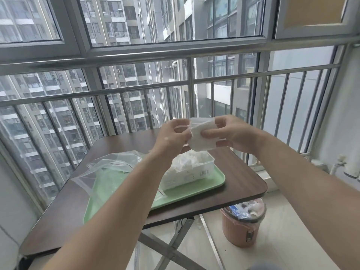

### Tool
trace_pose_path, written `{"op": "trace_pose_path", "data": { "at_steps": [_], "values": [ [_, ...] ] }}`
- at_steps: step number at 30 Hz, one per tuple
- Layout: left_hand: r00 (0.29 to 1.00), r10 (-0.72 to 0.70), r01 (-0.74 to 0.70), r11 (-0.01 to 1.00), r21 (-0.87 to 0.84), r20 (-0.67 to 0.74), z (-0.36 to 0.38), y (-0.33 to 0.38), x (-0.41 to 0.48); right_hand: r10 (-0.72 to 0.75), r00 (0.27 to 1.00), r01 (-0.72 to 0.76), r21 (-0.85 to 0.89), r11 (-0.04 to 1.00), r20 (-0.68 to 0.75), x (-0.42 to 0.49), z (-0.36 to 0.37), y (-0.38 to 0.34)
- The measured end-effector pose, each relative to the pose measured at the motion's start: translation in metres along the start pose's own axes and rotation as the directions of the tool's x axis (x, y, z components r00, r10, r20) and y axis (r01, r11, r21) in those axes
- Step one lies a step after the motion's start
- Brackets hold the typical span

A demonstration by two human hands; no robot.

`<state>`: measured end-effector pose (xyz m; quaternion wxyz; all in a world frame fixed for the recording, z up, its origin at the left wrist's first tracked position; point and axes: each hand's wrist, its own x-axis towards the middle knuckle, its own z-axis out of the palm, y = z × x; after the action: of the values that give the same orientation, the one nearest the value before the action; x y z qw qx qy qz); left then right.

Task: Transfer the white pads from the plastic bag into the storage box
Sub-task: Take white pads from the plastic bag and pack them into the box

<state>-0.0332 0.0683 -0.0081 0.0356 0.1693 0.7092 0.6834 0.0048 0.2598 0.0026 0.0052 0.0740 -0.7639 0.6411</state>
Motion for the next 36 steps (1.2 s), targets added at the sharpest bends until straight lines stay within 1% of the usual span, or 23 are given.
{"op": "trace_pose_path", "data": {
  "at_steps": [2,3,4,5,6,8,9,11,14,16,19,22,24,27,30,36],
  "values": [
    [0.997,0.055,-0.043,0.983,0.18,-0.058,0.0,-0.009,0.006,0.031,0.999,-0.032,-0.03,0.999,-0.026,0.003,-0.006,0.006],
    [0.992,0.095,-0.065,0.948,0.311,-0.084,0.001,-0.013,0.009,0.052,0.997,-0.054,-0.038,0.998,-0.055,0.006,-0.009,0.011],
    [0.987,0.137,-0.085,0.888,0.452,-0.083,0.001,-0.017,0.012,0.073,0.993,-0.076,-0.04,0.996,-0.089,0.009,-0.01,0.014],
    [0.987,0.153,-0.099,0.803,0.588,-0.043,0.003,-0.021,0.015,0.097,0.989,-0.102,-0.037,0.994,-0.116,0.011,-0.012,0.018],
    [0.991,0.13,-0.104,0.709,0.697,0.016,0.004,-0.024,0.017,0.125,0.984,-0.13,-0.029,0.991,-0.13,0.014,-0.013,0.021],
    [0.995,0.018,-0.095,0.544,0.834,0.102,0.007,-0.029,0.019,0.192,0.975,-0.196,-0.017,0.981,-0.114,0.018,-0.015,0.026],
    [0.993,-0.033,-0.08,0.491,0.868,0.11,0.009,-0.03,0.021,0.227,0.969,-0.229,-0.014,0.973,-0.094,0.02,-0.015,0.029],
    [0.991,-0.1,-0.04,0.437,0.899,0.093,0.01,-0.035,0.024,0.284,0.957,-0.285,0.0,0.959,-0.061,0.024,-0.016,0.033],
    [0.978,-0.197,0.024,0.448,0.894,0.072,0.011,-0.038,0.027,0.326,0.945,-0.325,0.022,0.945,-0.034,0.03,-0.017,0.038],
    [0.97,-0.233,0.04,0.437,0.899,0.07,0.012,-0.039,0.027,0.32,0.947,-0.321,-0.029,0.947,-0.034,0.033,-0.019,0.039],
    [0.965,-0.256,0.047,0.404,0.914,0.063,0.011,-0.039,0.027,0.289,0.957,-0.283,-0.237,0.929,-0.008,0.036,-0.018,0.033],
    [0.957,-0.278,0.063,0.46,0.885,0.077,0.009,-0.04,0.03,0.27,0.963,-0.238,-0.439,0.867,0.011,0.04,-0.009,0.023],
    [0.954,-0.288,0.07,0.471,0.879,0.078,0.005,-0.042,0.03,0.257,0.966,-0.212,-0.562,0.8,0.001,0.043,-0.002,0.017],
    [0.962,-0.264,0.053,0.446,0.894,0.075,0.001,-0.047,0.03,0.239,0.971,-0.181,-0.704,0.687,-0.016,0.047,0.007,0.012],
    [0.963,-0.253,0.035,0.451,0.892,0.09,-0.002,-0.049,0.03,0.221,0.974,-0.162,-0.824,0.543,-0.046,0.05,0.018,0.007],
    [0.96,-0.26,0.027,0.47,0.883,0.109,-0.003,-0.049,0.029,0.142,0.98,-0.176,-0.945,0.274,-0.141,0.051,0.041,0.005]
  ]
}}
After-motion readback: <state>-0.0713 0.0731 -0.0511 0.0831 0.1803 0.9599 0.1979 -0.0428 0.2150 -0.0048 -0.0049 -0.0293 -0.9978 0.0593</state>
